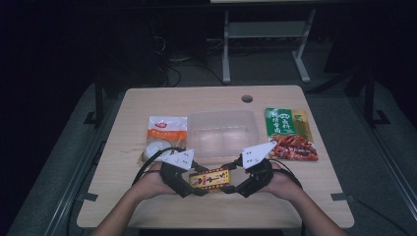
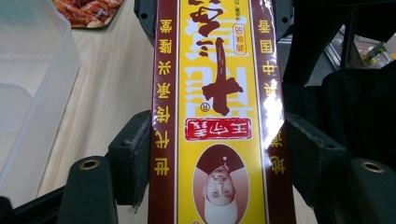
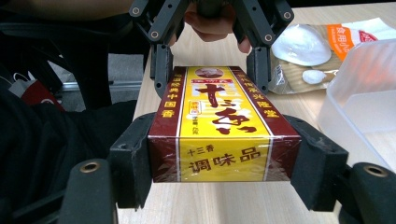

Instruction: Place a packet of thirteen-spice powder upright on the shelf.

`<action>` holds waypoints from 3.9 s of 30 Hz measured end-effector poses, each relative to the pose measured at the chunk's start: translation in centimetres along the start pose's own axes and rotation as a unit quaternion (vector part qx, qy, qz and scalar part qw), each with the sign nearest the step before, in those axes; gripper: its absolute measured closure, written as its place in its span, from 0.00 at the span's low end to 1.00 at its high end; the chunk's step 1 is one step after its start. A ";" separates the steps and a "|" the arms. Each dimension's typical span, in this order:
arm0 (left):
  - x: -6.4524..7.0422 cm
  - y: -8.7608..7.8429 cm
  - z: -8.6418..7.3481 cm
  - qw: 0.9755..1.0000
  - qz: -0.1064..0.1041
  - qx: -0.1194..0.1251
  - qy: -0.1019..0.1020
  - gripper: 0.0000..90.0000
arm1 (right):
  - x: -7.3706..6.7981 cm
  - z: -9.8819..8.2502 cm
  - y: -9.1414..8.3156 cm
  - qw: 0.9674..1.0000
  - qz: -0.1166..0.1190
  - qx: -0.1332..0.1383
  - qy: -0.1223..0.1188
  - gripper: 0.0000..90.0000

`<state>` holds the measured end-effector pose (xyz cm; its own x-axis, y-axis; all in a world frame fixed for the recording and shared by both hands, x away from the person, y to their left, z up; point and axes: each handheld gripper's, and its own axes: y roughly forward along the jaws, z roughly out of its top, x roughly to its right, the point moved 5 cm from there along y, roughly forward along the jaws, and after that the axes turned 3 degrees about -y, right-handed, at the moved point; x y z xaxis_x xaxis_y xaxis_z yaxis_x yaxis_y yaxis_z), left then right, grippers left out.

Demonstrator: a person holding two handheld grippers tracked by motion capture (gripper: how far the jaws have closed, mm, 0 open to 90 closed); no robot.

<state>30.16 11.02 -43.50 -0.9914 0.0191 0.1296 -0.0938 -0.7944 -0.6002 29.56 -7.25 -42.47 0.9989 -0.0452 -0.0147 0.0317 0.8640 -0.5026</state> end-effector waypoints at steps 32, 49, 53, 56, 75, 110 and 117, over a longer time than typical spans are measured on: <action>1.1 -3.7 -7.4 0.982 0.139 -0.038 -0.118 0.17 | 2.1 -0.7 -3.3 0.997 -0.054 -0.035 0.031 0.36; 1.0 -3.9 -7.3 0.984 0.134 -0.034 -0.114 0.17 | 5.8 3.3 -4.7 0.995 -0.095 -0.021 0.026 0.36; 1.0 -3.8 -7.3 0.984 0.135 -0.032 -0.115 0.17 | 7.0 4.2 -4.3 0.995 -0.096 -0.026 0.022 0.36; 0.9 -3.9 -7.3 0.984 0.135 -0.033 -0.113 0.17 | 8.0 4.8 -3.9 0.995 -0.097 -0.033 0.019 0.35; 0.9 -4.0 -7.5 0.984 0.133 -0.031 -0.115 0.17 | 13.1 6.8 -1.5 0.991 -0.110 -0.075 0.018 0.35; 1.0 -4.3 -7.5 0.984 0.122 -0.022 -0.125 0.17 | 16.0 6.9 2.0 0.992 -0.107 -0.062 0.015 0.35; 1.1 -4.3 -7.5 0.984 0.121 -0.016 -0.130 0.17 | 16.3 8.1 2.5 0.993 -0.103 -0.065 -0.002 0.35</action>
<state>28.80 19.07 -46.70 -0.9285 -0.3273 0.1757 0.1343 -0.7368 -0.6627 46.25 -1.77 -37.02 0.9718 -0.2120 0.1033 0.2307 0.7642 -0.6022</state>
